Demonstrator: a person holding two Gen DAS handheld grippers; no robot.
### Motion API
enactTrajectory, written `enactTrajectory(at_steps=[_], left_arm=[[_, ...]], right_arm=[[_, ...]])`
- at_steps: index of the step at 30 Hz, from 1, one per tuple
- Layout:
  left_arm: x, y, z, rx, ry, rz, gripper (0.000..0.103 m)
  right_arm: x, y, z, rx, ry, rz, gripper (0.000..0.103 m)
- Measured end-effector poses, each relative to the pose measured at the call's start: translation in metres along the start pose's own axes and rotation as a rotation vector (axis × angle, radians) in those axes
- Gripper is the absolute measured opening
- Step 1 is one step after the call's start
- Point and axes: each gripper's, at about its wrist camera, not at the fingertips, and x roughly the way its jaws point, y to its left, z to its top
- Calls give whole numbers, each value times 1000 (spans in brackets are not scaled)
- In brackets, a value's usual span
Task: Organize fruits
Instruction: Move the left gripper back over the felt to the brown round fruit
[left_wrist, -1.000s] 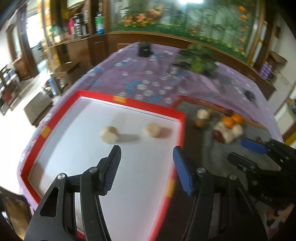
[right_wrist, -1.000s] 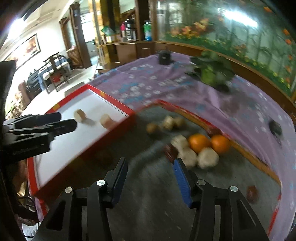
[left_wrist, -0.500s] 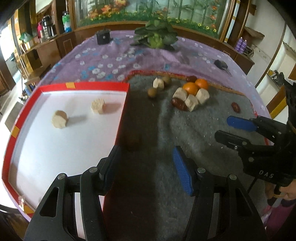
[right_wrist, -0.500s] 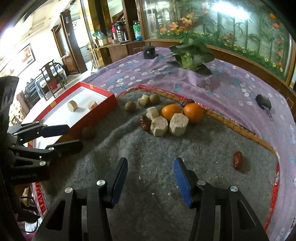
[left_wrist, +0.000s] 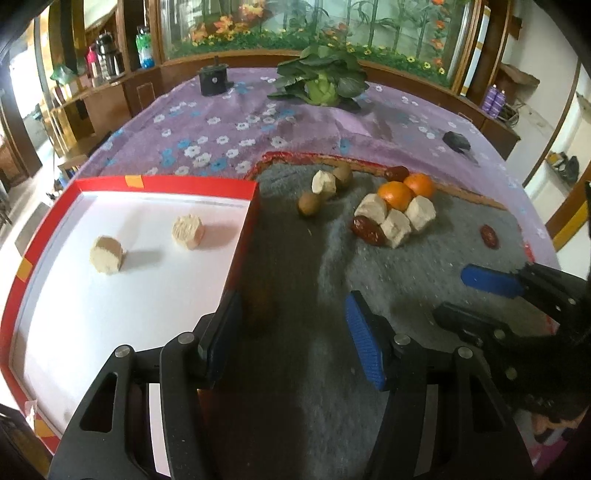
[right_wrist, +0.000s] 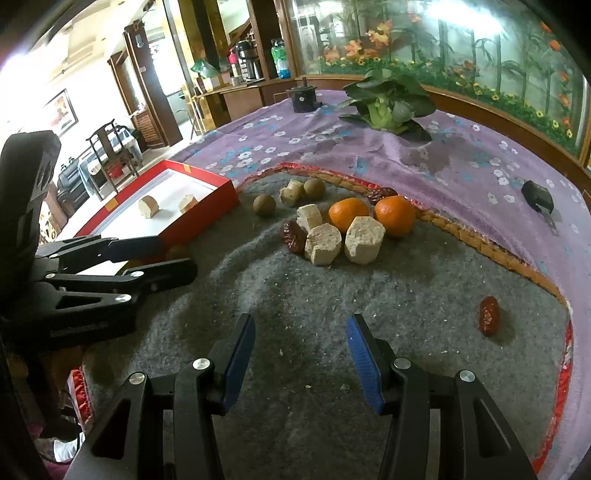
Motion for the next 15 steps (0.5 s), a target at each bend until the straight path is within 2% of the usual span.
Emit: enactTrajectory(at_steps=[2,4,6,8,11,13,15], left_arm=[[4,-5,1,16,1,12,59],[2,-9,1,31,-3,-9,59],[-1,-11,-2,60,5,-50,59],[-3,-7,-2,40,11,-89,59],[-2,6,-3,5,10,-66,57],[-3,8,-4,14,7,-84,57],[-1,3,-5,39,2,-67,57]], right_arm=[[-1,-2,0,4,0,0,50],[-1,-4,0,7,2,0,51],[-1,-7,-1,12,5,0,51],[0,-9,-1,19,4,1,51],[0,-12,-1,32,3,14,51],[1,-13,-1,34,3,19,51],[2,-13,-1,31,5,22,51]])
